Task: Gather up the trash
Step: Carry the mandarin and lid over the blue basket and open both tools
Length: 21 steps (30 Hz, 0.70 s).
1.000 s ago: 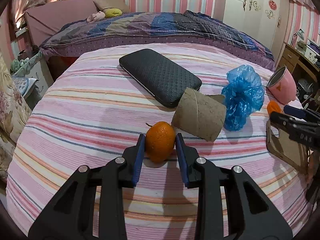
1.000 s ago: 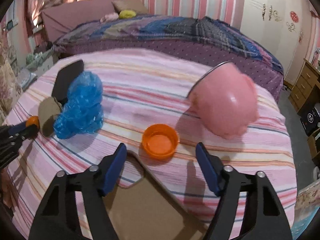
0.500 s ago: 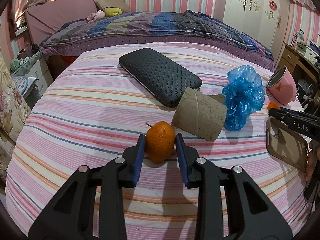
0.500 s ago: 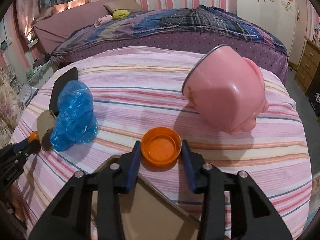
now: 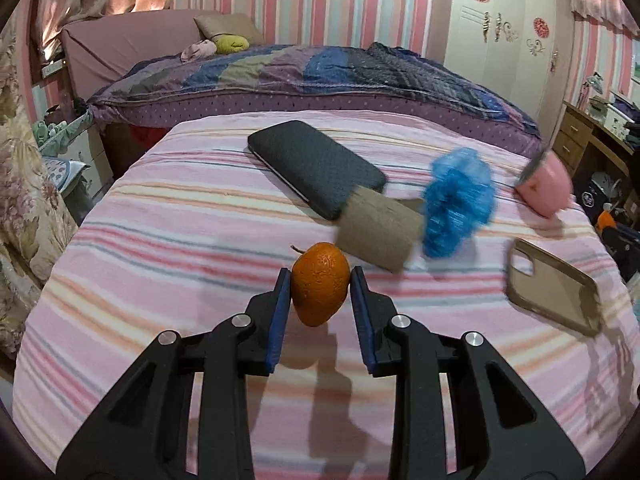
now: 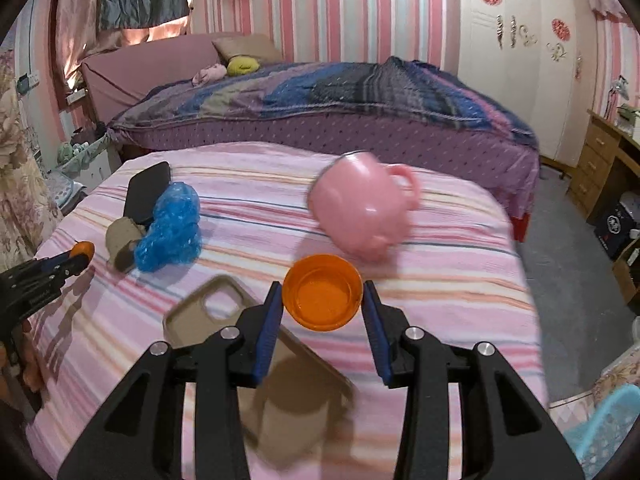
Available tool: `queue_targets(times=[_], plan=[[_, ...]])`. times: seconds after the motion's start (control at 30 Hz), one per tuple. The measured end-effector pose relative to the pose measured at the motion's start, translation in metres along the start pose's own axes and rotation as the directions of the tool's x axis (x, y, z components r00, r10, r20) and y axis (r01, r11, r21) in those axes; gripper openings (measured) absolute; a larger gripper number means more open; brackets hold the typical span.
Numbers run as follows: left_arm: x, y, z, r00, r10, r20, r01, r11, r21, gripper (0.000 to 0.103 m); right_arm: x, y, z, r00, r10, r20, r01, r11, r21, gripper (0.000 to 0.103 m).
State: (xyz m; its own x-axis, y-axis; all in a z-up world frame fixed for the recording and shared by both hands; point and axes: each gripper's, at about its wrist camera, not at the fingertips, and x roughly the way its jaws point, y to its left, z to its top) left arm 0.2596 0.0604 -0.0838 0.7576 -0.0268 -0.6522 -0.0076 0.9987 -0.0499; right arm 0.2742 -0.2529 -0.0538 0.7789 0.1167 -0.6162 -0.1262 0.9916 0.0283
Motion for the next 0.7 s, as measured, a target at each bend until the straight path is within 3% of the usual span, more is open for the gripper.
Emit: queue_targets(times=[0.13,0.4,0.7], plan=[[-0.039,-0.031,-0.008,0.998,0.006,0.055,-0.010,0.998,0.069,0.029,-0.040,-0.021,-0.010,0.999,-0.028,0.020,0.028,1.000,0.009,0.040],[-0.118,-0.113,-0.018,0.984,-0.084,0.159,0.061,0.987,0.146,0.029,-0.103,-0.074,-0.043,0.995,-0.077,0.056,0.073,0.995,0.066,0.040],[-0.143,-0.223,-0.028,0.967,-0.198,0.159,0.169,0.969,0.179,0.029,-0.167,-0.147,-0.084,0.979,-0.190,0.070,0.177,0.971,0.160,0.040]])
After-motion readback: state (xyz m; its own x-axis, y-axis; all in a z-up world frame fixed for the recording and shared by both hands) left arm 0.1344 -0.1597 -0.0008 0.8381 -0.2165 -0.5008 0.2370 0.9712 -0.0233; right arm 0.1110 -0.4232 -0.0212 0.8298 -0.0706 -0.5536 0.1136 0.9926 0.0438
